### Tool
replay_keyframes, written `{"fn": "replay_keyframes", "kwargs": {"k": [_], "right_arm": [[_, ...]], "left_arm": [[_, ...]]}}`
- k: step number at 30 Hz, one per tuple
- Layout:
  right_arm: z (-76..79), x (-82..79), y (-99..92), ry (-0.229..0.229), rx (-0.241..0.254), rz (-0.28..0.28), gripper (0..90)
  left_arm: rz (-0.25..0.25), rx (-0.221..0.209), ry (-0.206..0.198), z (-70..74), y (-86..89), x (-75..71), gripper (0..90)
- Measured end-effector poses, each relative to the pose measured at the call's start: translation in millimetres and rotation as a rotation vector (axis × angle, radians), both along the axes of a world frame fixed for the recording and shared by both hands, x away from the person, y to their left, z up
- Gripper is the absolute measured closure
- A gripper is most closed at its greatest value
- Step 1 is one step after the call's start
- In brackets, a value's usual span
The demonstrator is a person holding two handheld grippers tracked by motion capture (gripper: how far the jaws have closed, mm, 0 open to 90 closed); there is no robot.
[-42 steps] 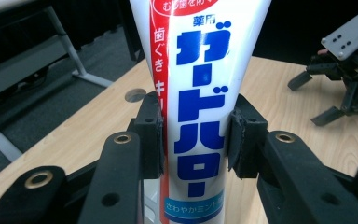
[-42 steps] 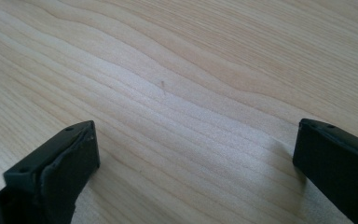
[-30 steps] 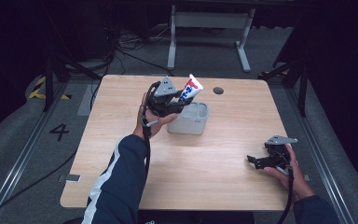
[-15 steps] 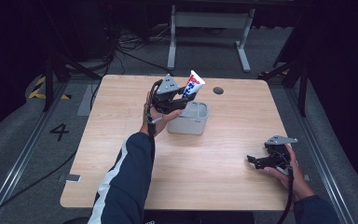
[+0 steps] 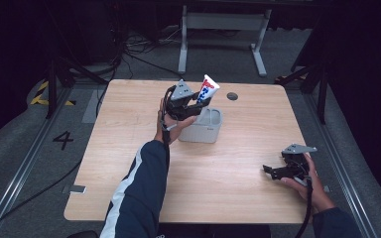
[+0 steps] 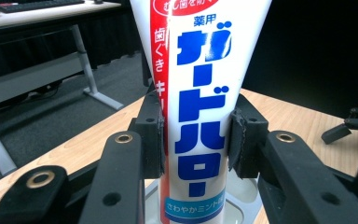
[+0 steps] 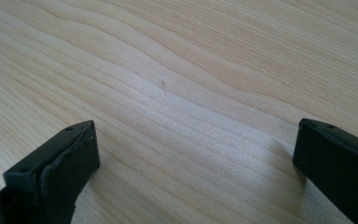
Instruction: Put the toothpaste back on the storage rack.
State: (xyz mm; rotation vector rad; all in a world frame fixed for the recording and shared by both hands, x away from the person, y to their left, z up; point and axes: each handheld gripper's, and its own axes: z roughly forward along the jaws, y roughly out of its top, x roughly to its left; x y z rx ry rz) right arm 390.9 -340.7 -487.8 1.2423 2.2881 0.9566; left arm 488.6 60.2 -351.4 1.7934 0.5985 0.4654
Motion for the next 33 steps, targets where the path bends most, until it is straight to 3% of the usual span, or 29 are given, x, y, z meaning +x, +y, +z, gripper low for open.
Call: {"fn": "replay_keyframes", "kwargs": {"k": [11,19,28,33], "right_arm": [[0.0,-0.1,0.0,0.001,0.0,0.001,0.3],[0.1,-0.2,0.0,0.001,0.0,0.001,0.3],[0.1,-0.2,0.0,0.001,0.001,0.001,0.3],[0.0,-0.3,0.1,0.002,0.001,0.0,0.3]], "left_arm": [[0.017,-0.017,0.002,-14.0,-1.5,6.4,63.1],[0.01,-0.018,0.034,-24.7,-3.7,5.7,62.9],[-0.006,0.029,0.057,-32.2,-2.8,1.4,62.0],[-0.01,0.066,0.05,-32.0,-1.6,-1.7,61.6]]}}
